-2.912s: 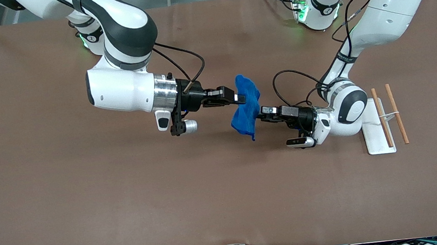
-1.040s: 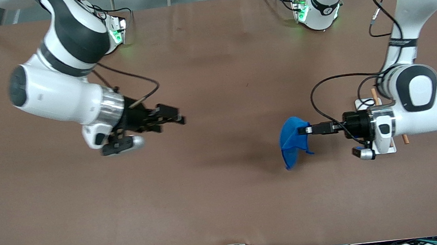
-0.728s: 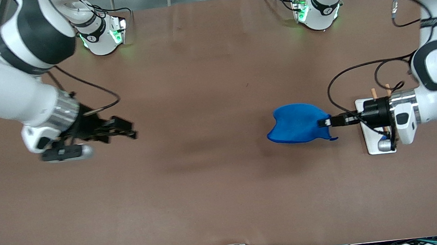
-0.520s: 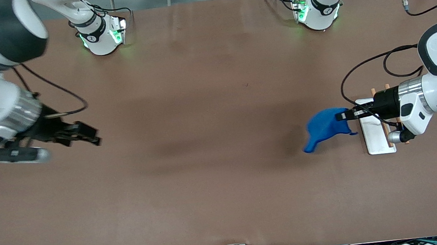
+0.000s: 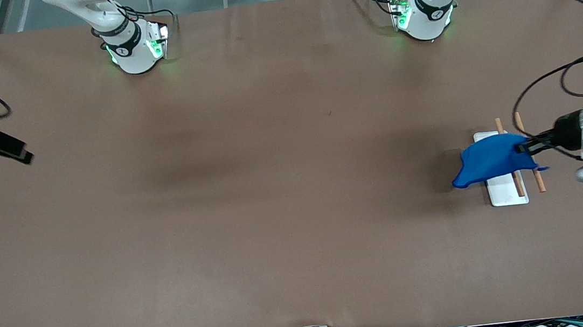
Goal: Right arm passes towel to left arm to hang
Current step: 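Lower the towel with the left gripper over the wooden dowels on the rack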
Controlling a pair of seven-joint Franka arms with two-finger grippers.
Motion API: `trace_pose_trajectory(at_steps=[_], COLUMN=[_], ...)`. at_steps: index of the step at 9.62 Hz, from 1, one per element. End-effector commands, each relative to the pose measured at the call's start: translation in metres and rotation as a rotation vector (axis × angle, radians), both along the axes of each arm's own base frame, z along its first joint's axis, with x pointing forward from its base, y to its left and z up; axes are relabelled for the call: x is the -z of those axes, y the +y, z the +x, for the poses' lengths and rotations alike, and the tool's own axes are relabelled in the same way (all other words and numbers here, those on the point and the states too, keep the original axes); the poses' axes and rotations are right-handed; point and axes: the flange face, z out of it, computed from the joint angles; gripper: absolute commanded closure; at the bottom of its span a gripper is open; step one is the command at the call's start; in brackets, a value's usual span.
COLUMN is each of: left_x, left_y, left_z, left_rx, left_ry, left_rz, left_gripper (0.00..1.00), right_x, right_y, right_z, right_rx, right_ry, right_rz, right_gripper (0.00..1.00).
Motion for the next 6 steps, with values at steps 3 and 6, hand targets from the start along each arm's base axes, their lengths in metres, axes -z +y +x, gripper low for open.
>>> trace_pose_trajectory(at_steps=[3, 6], left_x=[0.027, 0.036], left_y=[0.077, 0.123], left_z=[-0.008, -0.012], left_rx=[0.101, 0.181], left_ry=[0.016, -0.024], left_rz=[0.082, 0.122], left_gripper=[1.00, 1.00], right_x=[0.013, 0.010], right_y=[-0.020, -0.019], right_z=[-0.013, -0.014], right_rx=[-0.024, -0.030], right_ry=[0.026, 0.018], right_rz=[-0.033, -0.038], right_gripper=[0.00, 0.00])
